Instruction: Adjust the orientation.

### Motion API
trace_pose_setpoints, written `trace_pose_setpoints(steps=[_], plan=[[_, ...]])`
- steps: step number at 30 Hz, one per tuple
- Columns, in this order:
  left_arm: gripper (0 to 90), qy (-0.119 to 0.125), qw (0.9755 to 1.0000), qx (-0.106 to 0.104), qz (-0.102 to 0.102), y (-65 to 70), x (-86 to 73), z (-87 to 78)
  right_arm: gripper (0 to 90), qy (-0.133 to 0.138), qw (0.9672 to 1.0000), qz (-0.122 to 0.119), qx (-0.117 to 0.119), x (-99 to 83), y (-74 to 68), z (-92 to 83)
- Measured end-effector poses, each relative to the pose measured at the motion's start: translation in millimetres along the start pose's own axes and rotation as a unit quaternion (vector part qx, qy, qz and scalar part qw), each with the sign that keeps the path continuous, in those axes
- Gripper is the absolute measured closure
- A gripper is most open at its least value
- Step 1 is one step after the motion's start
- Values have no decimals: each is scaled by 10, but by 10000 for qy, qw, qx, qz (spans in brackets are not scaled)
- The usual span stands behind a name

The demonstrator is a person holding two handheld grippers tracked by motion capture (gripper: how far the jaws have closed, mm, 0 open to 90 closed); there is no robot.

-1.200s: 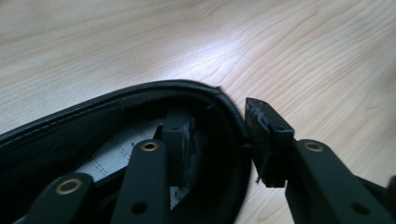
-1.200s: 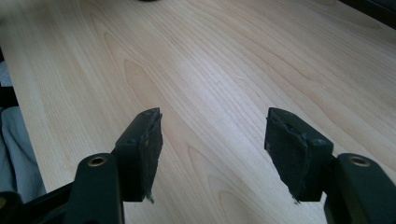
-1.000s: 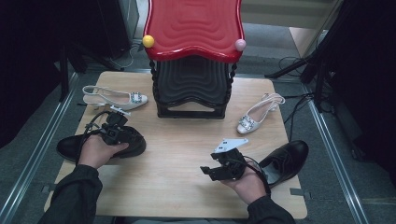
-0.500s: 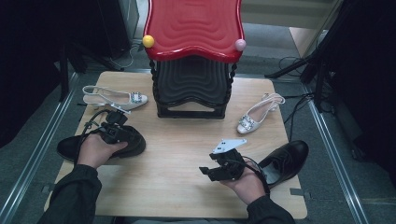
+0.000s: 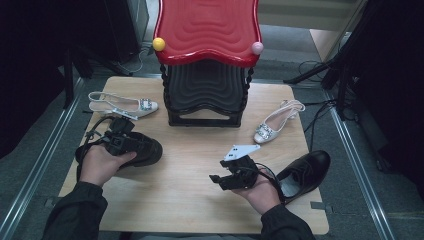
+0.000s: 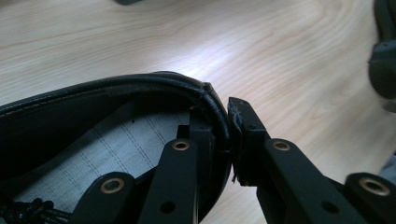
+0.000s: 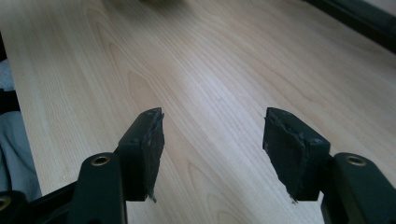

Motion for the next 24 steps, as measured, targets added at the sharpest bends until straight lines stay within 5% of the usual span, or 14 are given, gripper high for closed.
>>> trace_pose_setpoints(steps=[13, 24], plan=[[804, -189, 9988, -314, 316, 473, 282, 174, 398, 194, 9998, 16, 38, 30, 45, -101], [804, -467, 9947, -510, 764, 942, 509, 609, 425, 282, 9992, 258, 105, -25, 150, -155]])
Point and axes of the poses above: each handheld gripper's, and its own axes: z roughly forward along the jaws, x roughly out of its top, y roughly to its right, the point moved 4 cm from there along z, roughly forward along the jaws, and after that the axes turned 10 degrees about -y, right-handed, at the moved point
